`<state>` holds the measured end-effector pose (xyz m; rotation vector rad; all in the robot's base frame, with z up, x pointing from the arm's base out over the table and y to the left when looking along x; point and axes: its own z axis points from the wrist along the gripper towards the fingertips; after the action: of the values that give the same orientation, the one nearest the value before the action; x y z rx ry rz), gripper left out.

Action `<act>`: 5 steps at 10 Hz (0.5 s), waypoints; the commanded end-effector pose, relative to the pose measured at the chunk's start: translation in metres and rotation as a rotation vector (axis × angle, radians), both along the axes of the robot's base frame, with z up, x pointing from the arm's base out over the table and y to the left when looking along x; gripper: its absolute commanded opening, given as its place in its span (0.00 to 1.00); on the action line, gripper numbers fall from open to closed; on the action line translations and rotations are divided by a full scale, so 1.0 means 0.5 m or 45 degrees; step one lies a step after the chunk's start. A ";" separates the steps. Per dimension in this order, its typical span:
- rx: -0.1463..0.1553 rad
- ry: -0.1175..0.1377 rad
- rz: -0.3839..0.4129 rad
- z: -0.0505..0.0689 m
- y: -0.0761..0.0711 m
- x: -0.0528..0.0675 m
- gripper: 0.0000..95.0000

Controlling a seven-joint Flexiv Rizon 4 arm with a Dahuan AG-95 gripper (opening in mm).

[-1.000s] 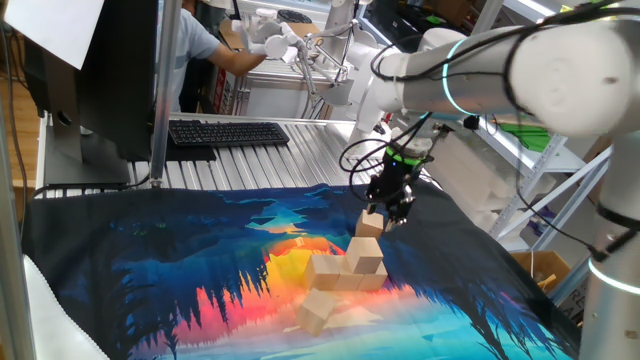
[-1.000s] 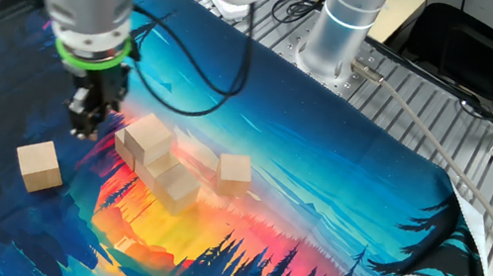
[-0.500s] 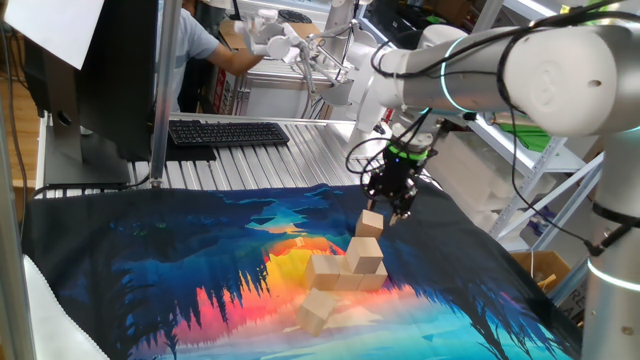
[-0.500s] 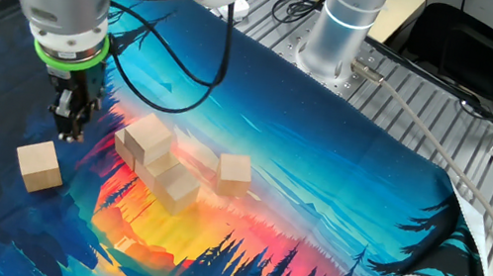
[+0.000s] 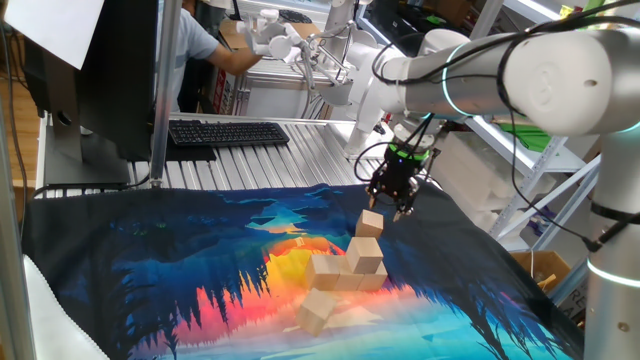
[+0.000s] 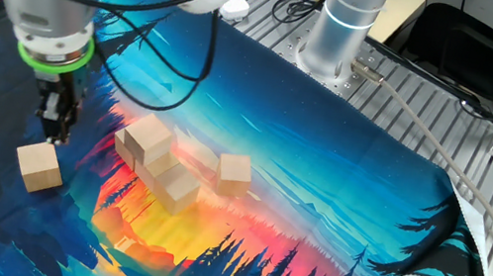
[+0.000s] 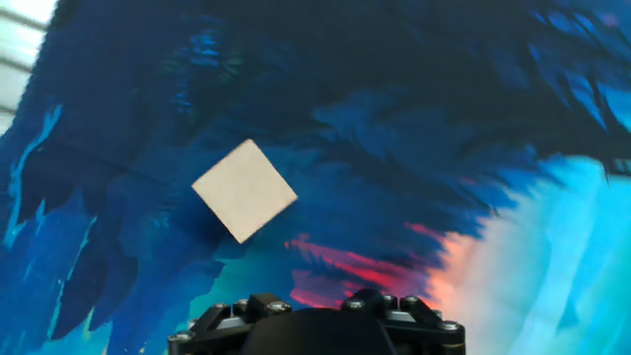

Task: Stack the blocks into a pyramid shape

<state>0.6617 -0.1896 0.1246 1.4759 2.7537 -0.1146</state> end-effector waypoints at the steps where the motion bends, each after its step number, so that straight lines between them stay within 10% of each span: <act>1: -0.017 -0.026 0.066 -0.013 0.000 0.014 0.60; 4: -0.028 -0.047 0.154 -0.039 0.000 0.035 0.60; 5: -0.030 -0.052 0.180 -0.053 -0.001 0.047 0.80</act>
<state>0.6787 -0.1892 0.1021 1.2734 2.7921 -0.1179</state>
